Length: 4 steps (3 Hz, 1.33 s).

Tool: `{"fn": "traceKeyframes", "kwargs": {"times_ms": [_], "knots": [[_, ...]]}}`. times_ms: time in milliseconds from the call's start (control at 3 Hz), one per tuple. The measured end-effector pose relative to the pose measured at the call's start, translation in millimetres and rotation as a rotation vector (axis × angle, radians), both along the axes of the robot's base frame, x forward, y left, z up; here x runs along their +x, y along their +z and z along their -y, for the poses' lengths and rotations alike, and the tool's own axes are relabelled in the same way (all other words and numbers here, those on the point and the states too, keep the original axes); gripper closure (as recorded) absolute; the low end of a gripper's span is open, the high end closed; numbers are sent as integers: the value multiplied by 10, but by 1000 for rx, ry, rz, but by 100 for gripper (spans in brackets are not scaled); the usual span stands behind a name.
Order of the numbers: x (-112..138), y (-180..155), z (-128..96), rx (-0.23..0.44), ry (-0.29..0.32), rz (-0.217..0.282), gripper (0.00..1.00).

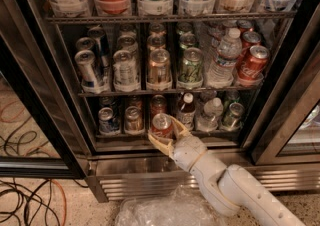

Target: Pick coke can from bottom shelf of fridge

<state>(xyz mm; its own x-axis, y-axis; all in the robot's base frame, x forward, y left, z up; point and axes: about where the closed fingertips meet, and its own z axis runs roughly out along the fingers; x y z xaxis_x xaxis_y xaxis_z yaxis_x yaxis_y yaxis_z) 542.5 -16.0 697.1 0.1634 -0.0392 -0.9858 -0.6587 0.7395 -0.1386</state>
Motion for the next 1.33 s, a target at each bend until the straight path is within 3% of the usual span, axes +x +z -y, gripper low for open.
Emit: {"fn": "traceKeyframes", "kwargs": {"times_ms": [1000,1333], "knots": [[-724,129,-296,-110,281,-8,100],[-1011,229,-262,-111,281,16,100]]}}
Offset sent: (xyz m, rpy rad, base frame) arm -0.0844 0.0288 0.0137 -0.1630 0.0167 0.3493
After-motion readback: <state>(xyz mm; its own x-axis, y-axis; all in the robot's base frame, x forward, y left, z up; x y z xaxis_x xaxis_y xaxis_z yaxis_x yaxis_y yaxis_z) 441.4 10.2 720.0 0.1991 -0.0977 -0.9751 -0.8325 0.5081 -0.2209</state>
